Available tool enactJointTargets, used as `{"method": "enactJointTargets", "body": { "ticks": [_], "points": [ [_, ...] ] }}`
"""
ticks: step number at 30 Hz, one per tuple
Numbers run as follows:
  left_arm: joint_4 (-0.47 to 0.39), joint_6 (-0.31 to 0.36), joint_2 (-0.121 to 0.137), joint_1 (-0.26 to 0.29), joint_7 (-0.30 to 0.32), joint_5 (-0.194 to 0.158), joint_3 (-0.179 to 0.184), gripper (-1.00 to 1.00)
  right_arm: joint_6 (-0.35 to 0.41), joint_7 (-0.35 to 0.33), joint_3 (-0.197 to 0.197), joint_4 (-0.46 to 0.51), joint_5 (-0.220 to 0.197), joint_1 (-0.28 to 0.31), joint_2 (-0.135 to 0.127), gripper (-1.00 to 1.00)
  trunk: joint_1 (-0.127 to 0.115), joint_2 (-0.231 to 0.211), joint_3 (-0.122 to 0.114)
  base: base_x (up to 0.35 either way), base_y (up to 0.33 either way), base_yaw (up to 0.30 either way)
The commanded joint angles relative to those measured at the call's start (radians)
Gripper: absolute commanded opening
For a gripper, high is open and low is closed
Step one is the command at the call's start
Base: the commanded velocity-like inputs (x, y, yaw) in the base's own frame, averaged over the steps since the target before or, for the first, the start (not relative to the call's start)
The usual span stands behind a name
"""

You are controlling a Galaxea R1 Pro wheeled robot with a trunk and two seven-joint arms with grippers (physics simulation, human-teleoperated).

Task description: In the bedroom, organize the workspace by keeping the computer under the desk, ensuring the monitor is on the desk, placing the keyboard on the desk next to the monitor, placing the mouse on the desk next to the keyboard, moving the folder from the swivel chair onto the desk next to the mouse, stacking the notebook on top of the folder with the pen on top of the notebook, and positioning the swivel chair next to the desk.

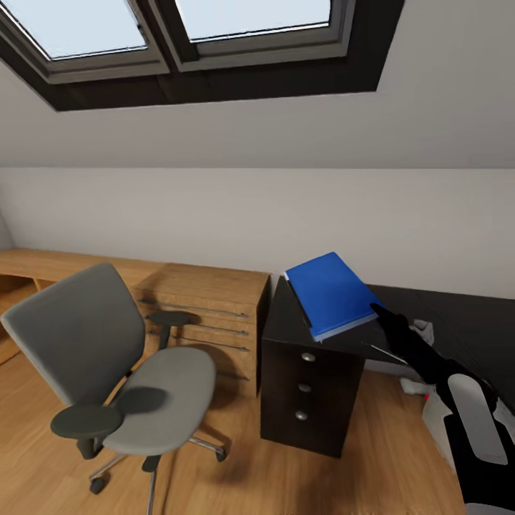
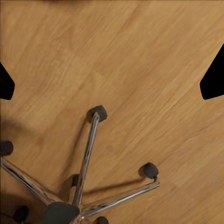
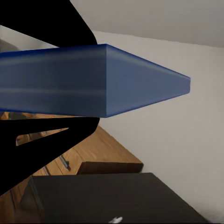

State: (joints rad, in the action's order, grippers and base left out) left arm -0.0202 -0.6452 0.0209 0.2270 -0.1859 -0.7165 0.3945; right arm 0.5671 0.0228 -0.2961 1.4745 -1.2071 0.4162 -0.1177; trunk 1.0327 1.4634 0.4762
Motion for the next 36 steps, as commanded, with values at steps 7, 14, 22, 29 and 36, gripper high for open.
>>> {"method": "enactJointTargets", "body": {
  "ticks": [7, 14, 22, 29, 36],
  "points": [
    [-0.001, -0.001, -0.001, 0.000, -0.013, 0.000, 0.009, 1.00, 0.005, 0.003, -0.001, -0.001, -0.005, 0.001, 0.001, -1.00, 0.000, 0.001, 0.001, 0.005, -0.058, -0.297],
    [-0.001, 0.000, -0.001, 0.000, -0.012, 0.000, 0.008, 1.00, 0.004, 0.004, -0.002, -0.002, -0.005, 0.001, 0.001, -1.00, 0.000, 0.001, 0.003, 0.072, -0.144, -0.297],
    [-0.001, 0.001, -0.002, 0.000, -0.011, 0.000, 0.009, 1.00, 0.002, 0.004, -0.008, -0.003, -0.002, 0.001, 0.001, -1.00, 0.000, 0.001, 0.006, 0.008, -0.014, -0.283],
    [0.000, 0.003, -0.003, 0.000, -0.010, 0.000, 0.009, 1.00, 0.003, -0.001, -0.011, -0.003, -0.003, 0.001, 0.001, -1.00, 0.000, 0.001, 0.007, 0.000, 0.000, -0.048],
    [-0.001, 0.007, -0.001, 0.000, -0.006, -0.001, 0.009, 1.00, 0.004, -0.005, -0.012, -0.003, -0.006, 0.001, 0.002, -1.00, 0.000, 0.001, 0.007, 0.000, 0.000, -0.002]
  ]
}}
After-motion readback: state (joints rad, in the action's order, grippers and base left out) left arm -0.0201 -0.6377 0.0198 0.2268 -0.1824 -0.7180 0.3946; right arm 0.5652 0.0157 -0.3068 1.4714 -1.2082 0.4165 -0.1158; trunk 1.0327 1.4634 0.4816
